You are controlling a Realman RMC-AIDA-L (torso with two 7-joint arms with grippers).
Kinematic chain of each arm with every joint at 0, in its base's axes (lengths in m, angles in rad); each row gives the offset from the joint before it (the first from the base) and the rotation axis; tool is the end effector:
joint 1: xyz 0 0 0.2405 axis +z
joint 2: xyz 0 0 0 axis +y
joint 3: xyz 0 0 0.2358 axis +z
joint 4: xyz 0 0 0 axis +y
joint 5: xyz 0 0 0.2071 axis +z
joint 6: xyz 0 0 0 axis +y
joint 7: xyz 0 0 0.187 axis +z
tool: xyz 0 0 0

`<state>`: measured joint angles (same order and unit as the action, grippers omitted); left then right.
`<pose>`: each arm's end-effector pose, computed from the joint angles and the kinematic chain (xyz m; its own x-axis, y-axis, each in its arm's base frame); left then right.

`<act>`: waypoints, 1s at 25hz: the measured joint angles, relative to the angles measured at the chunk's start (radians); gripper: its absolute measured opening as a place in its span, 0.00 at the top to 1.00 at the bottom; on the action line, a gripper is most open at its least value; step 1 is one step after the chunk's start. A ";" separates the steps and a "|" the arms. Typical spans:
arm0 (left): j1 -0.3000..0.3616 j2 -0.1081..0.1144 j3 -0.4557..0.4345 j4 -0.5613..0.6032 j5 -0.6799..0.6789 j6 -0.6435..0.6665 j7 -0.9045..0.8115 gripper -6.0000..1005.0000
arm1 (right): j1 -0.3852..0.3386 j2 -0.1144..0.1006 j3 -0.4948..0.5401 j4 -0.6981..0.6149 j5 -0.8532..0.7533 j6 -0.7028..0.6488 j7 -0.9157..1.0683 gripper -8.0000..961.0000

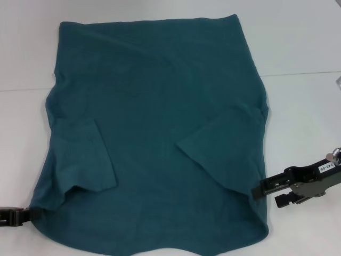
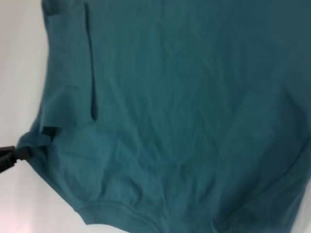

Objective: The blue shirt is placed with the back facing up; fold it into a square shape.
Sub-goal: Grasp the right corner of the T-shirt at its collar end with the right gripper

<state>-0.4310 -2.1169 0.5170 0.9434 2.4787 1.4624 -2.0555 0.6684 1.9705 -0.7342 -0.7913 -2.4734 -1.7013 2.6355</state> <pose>-0.3305 0.3148 0.0116 0.4073 0.8409 0.3563 0.9077 -0.3295 -0.2598 0.2566 0.3349 0.0065 0.1118 -0.9915 -0.0661 -0.9926 -0.1084 -0.0539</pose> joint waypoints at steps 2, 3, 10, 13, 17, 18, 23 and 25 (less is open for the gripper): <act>0.000 0.000 0.000 0.000 0.000 0.000 0.001 0.97 | 0.012 0.002 -0.005 0.000 -0.016 0.001 0.016 0.05; 0.000 0.000 0.000 0.000 0.000 0.000 0.001 0.97 | 0.017 0.003 -0.007 0.000 -0.023 0.002 0.024 0.05; 0.000 0.000 0.000 -0.002 0.000 -0.001 0.004 0.97 | 0.047 0.006 -0.021 0.000 -0.061 0.016 0.054 0.05; 0.000 0.000 0.000 -0.002 0.000 -0.001 0.009 0.97 | 0.055 0.007 -0.027 0.000 -0.062 0.021 0.061 0.05; 0.000 -0.001 -0.002 -0.005 0.000 -0.002 0.014 0.97 | 0.065 0.009 -0.043 0.003 -0.062 0.034 0.068 0.05; 0.000 -0.001 -0.002 -0.006 0.000 -0.002 0.014 0.97 | 0.066 0.009 -0.049 0.005 -0.062 0.039 0.071 0.05; -0.001 0.000 -0.002 -0.010 0.000 -0.005 0.017 0.97 | 0.079 0.015 -0.083 0.031 -0.062 0.071 0.076 0.05; -0.002 0.001 -0.003 -0.011 0.000 -0.005 0.017 0.97 | 0.083 0.016 -0.096 0.037 -0.062 0.077 0.077 0.06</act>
<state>-0.4325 -2.1161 0.5145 0.9327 2.4787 1.4570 -2.0384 0.7517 1.9862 -0.8301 -0.7545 -2.5357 -1.6247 2.7122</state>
